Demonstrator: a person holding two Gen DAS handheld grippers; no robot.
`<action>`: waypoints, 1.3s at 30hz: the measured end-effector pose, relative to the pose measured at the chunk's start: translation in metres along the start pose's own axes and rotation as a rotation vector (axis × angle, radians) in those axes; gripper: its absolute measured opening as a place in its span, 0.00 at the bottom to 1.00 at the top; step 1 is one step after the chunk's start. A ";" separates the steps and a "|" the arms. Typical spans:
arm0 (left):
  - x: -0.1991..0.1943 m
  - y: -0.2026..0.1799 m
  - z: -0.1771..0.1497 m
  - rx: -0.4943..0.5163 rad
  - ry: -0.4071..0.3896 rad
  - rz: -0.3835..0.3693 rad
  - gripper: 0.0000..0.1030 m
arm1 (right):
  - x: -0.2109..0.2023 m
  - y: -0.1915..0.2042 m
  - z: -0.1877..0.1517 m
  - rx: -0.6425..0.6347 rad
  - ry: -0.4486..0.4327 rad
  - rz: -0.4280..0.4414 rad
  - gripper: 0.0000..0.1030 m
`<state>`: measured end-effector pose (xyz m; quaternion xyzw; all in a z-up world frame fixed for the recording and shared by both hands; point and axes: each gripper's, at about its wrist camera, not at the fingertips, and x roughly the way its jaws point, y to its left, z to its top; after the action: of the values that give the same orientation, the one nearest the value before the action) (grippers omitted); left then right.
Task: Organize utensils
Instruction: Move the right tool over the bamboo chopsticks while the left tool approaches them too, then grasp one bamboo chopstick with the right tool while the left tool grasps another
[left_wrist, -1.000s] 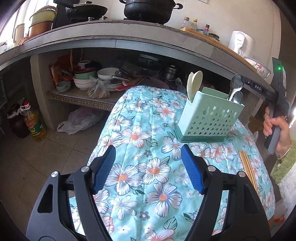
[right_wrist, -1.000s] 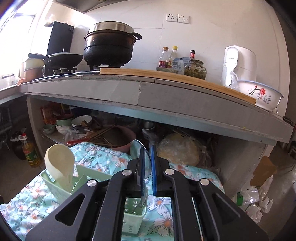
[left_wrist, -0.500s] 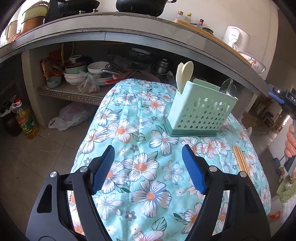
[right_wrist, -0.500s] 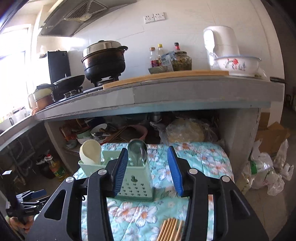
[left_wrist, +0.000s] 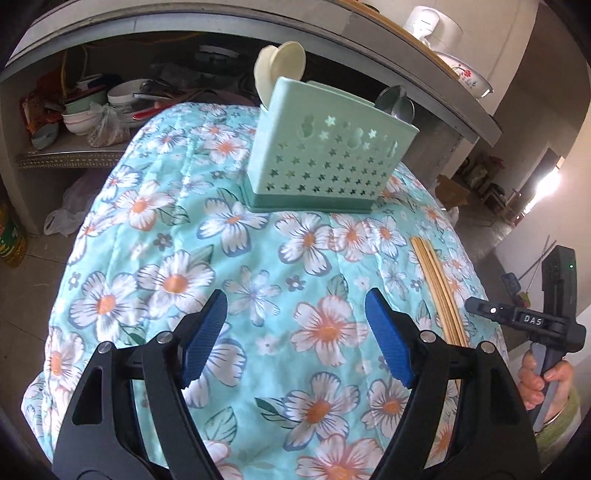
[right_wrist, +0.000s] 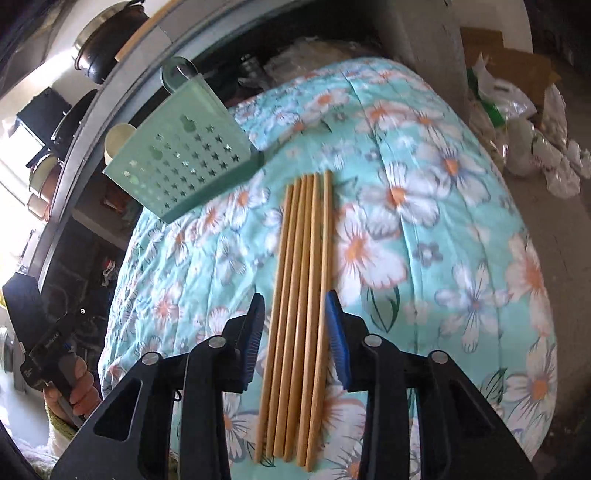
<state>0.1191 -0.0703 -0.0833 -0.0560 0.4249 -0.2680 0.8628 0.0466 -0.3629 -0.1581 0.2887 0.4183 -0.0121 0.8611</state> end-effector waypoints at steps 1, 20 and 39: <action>0.004 -0.004 -0.001 0.007 0.019 -0.012 0.72 | 0.002 -0.002 -0.004 0.013 0.002 0.001 0.27; 0.028 -0.060 -0.011 0.075 0.112 -0.094 0.72 | 0.014 -0.030 -0.005 0.082 -0.027 0.113 0.07; 0.117 -0.120 -0.015 -0.033 0.396 -0.400 0.24 | 0.005 -0.063 -0.012 0.182 -0.064 0.198 0.07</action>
<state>0.1152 -0.2301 -0.1359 -0.0993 0.5699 -0.4318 0.6921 0.0244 -0.4078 -0.1981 0.4051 0.3573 0.0260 0.8412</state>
